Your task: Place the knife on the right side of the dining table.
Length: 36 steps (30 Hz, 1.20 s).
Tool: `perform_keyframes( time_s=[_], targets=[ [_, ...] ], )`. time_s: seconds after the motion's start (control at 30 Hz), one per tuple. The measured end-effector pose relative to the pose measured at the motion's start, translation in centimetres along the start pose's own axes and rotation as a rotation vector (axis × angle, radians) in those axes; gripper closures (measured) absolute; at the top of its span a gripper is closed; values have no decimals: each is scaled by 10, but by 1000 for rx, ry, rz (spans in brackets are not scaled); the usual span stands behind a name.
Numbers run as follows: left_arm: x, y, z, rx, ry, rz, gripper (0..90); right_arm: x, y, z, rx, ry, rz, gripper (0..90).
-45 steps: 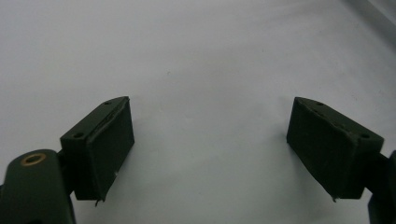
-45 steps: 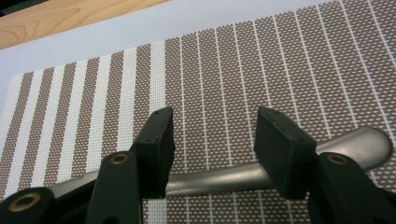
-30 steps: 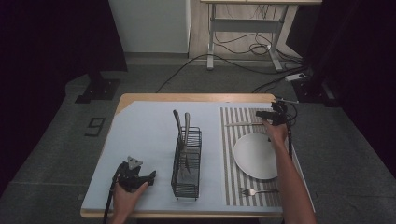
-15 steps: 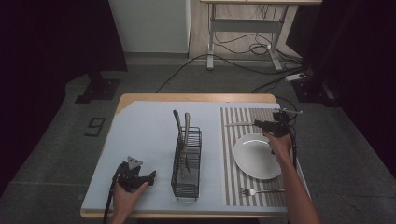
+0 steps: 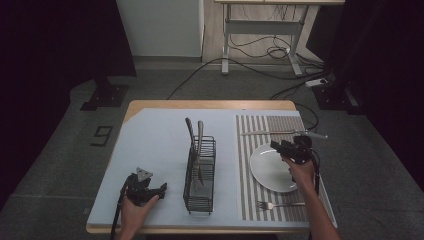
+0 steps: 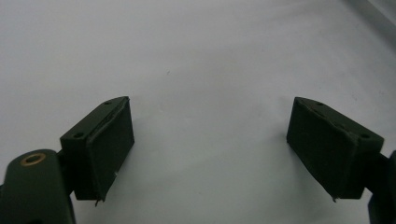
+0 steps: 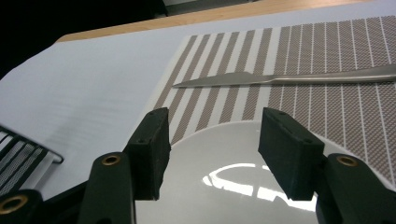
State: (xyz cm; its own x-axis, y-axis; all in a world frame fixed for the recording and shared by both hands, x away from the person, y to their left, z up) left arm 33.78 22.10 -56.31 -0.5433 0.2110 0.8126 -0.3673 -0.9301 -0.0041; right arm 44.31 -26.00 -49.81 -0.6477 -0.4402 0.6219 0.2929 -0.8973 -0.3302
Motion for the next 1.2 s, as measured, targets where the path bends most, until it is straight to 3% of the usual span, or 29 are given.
perform_keyframes(
  time_s=[0.37,0.67,0.87,1.2],
  targets=[
    [0,0,0,0,1,1,144,23,-20,-32,61,34,63,422],
    [0,0,0,-1,1,1,144,25,-39,-68,112,28,108,412],
    [0,0,0,0,1,1,144,25,-46,-75,142,19,118,407],
    [0,0,0,0,2,0,144,30,-45,-73,134,45,122,405]
  ],
)
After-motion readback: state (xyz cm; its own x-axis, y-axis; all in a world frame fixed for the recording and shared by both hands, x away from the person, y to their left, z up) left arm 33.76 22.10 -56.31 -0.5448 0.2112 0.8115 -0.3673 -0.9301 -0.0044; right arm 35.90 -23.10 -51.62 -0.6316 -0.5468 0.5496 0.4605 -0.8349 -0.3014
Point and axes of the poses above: each handheld gripper's, and its own axes: x roughly backward along the jaws, z roughly out of its top, y roughly to its right, the point moved 5 cm from there along -x, roughly forward along the jaws, and after that the axes turned 8 degrees about -y, right-handed, at the moved point
